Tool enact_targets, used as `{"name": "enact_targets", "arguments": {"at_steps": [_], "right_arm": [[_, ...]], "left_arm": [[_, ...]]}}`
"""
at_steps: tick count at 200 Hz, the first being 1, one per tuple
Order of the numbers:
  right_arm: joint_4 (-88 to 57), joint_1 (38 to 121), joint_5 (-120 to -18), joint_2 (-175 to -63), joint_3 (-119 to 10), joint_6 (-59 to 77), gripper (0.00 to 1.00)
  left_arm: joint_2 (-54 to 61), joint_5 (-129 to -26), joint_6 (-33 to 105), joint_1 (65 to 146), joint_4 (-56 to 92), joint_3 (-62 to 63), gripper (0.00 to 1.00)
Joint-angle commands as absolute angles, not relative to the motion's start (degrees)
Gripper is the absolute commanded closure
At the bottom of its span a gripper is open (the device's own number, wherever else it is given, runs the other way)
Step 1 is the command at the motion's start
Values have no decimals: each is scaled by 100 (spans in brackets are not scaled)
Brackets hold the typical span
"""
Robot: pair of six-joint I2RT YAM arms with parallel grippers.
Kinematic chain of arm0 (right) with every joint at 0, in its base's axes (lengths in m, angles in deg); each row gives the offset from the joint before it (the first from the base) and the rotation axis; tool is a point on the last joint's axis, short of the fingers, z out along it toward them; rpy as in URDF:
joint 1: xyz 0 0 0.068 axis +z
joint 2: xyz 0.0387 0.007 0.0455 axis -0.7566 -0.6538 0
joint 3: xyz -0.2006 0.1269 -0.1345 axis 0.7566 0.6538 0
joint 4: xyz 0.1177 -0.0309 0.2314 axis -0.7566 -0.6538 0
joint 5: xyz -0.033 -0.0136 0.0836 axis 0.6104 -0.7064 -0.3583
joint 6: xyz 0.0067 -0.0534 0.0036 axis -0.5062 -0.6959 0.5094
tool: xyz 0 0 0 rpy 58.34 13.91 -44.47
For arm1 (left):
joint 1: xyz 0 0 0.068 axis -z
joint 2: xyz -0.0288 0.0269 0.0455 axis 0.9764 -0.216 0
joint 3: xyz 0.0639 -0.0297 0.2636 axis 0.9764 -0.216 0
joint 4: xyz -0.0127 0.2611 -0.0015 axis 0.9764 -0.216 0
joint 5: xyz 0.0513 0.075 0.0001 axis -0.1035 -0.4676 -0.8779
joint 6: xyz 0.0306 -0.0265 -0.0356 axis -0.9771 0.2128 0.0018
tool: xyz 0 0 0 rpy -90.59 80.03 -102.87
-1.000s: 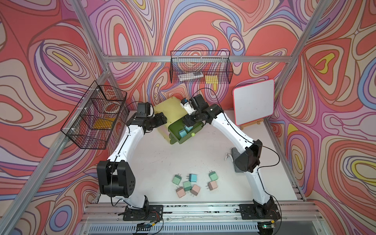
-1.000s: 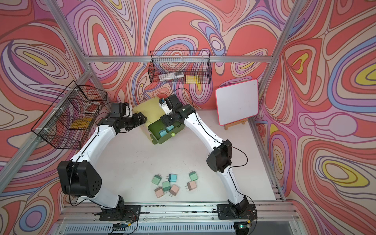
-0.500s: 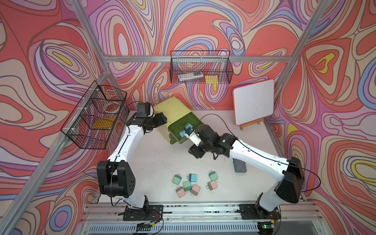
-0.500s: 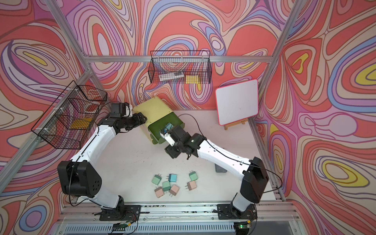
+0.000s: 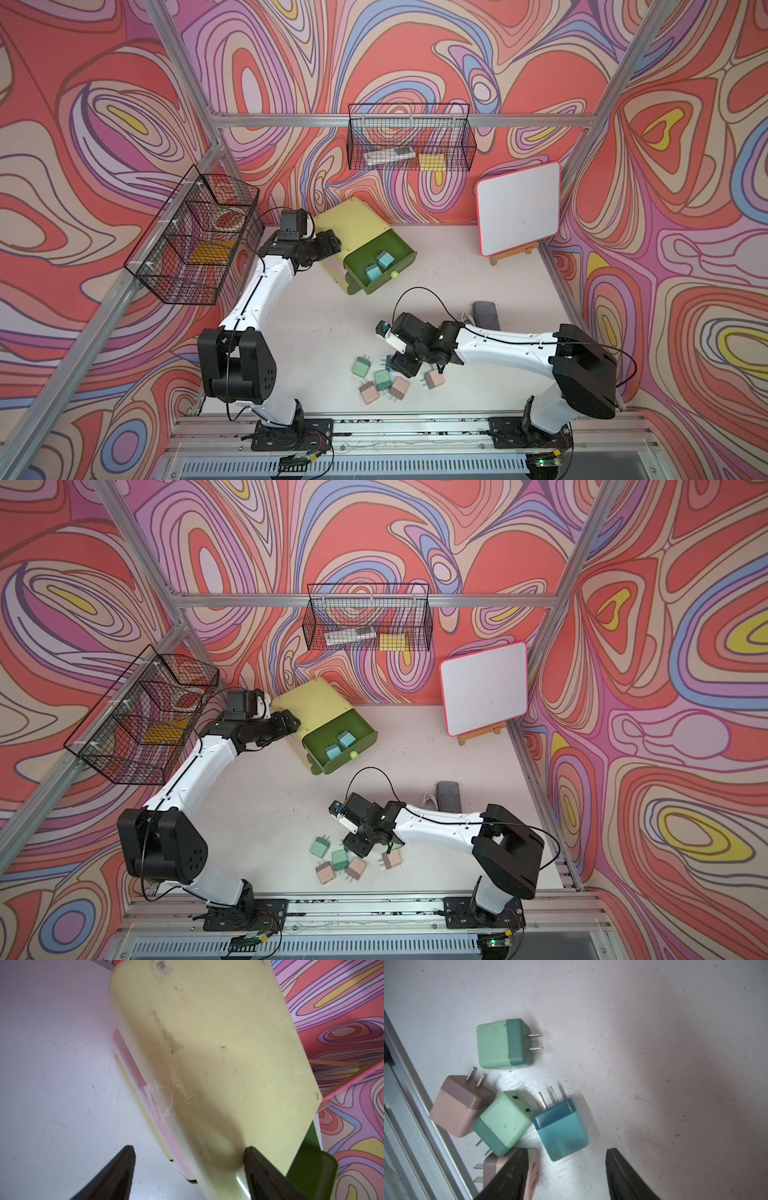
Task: Place the plugs into the drawer by color
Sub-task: Pick up the plug from the center of the board.
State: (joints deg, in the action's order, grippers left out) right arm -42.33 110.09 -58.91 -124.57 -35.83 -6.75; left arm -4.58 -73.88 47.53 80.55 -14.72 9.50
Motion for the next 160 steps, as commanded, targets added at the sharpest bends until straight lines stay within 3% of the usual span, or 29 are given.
{"name": "enact_targets", "arguments": {"at_steps": [1, 60, 136, 160], "right_arm": [[-3923, 11104, -5975, -12657, -3606, -644, 36], [-3881, 11104, -5805, -13150, -3689, -697, 37], [-3976, 11104, -5634, -13072, -3763, -629, 61], [-4360, 11099, -5374, -12591, -3870, -489, 64]], "left_arm": [[-330, -7361, 4681, 8069, -1477, 885, 19], [-303, -7353, 4677, 8069, -1486, 878, 19], [-294, -7370, 4674, 8069, -1477, 878, 19], [-279, -7395, 4669, 8069, -1489, 887, 19]]}}
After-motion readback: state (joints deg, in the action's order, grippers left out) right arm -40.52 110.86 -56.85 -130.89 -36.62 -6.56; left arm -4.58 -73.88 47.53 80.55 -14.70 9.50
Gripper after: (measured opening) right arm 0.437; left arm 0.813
